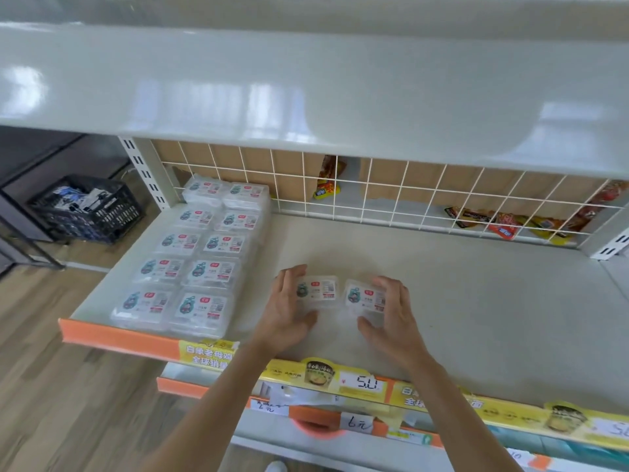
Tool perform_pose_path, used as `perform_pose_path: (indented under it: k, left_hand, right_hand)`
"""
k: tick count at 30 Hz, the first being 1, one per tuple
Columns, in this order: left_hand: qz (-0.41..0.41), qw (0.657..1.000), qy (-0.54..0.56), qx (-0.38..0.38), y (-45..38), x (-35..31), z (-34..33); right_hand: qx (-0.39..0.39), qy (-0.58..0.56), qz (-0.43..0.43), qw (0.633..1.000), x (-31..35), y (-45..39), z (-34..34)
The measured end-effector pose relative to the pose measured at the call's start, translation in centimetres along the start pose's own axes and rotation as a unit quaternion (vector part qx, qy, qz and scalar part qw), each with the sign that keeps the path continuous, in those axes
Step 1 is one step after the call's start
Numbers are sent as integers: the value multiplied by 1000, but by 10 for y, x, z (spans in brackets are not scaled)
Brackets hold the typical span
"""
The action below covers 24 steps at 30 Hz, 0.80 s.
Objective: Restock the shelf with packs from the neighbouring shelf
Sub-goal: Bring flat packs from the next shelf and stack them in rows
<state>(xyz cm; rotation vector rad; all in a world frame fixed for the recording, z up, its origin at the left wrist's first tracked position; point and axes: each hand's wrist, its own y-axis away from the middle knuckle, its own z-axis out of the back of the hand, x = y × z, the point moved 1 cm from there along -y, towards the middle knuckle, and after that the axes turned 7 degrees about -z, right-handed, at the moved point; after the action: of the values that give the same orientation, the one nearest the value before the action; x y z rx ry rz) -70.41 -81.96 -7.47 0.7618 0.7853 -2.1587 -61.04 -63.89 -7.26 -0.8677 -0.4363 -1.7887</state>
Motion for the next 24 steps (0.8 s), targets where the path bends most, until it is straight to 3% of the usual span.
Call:
perform_pose_path:
  k: [7, 12, 18, 24]
  left_hand:
    - [-66, 992, -111, -2, -5, -1, 2]
    - [-105, 983, -143, -39, -15, -7, 47]
    - [-20, 975, -207, -79, -36, 28, 145]
    - [81, 968, -235, -33, -63, 79, 190]
  right_hand:
    - [-35, 92, 19, 995, -6, -3, -2]
    - [-36, 167, 44, 984, 1, -10, -4]
    - [18, 174, 98, 980, 36, -25, -36]
    - [58, 151, 126, 979, 68, -36, -60]
